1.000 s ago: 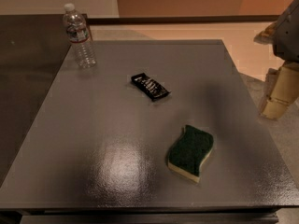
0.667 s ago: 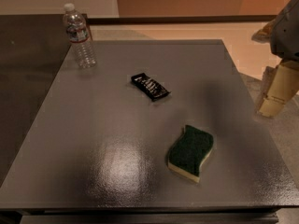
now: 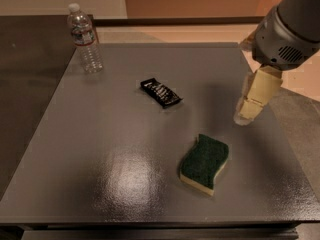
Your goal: Move rxbar chocolate near sponge
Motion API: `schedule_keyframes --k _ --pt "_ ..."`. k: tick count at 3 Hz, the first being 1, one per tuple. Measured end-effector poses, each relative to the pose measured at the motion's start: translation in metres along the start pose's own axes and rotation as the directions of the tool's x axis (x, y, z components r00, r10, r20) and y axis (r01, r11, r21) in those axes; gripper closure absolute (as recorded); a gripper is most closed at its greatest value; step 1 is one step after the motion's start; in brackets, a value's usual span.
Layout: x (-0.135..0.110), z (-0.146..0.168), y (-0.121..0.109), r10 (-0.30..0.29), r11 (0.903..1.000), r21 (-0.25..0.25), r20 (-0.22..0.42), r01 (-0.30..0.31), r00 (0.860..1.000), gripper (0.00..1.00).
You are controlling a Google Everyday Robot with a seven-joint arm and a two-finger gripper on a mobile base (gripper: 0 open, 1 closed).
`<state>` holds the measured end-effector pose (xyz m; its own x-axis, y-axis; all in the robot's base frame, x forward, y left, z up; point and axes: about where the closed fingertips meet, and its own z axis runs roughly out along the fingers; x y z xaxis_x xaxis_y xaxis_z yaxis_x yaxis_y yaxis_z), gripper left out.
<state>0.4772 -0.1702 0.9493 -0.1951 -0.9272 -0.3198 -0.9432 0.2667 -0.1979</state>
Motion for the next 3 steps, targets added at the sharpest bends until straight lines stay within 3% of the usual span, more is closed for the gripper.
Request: schedule_keyframes --k 3 --pt "-0.081 0.092 -0.015 -0.023 0.9974 -0.065 0.112 0.03 0.993 0.0"
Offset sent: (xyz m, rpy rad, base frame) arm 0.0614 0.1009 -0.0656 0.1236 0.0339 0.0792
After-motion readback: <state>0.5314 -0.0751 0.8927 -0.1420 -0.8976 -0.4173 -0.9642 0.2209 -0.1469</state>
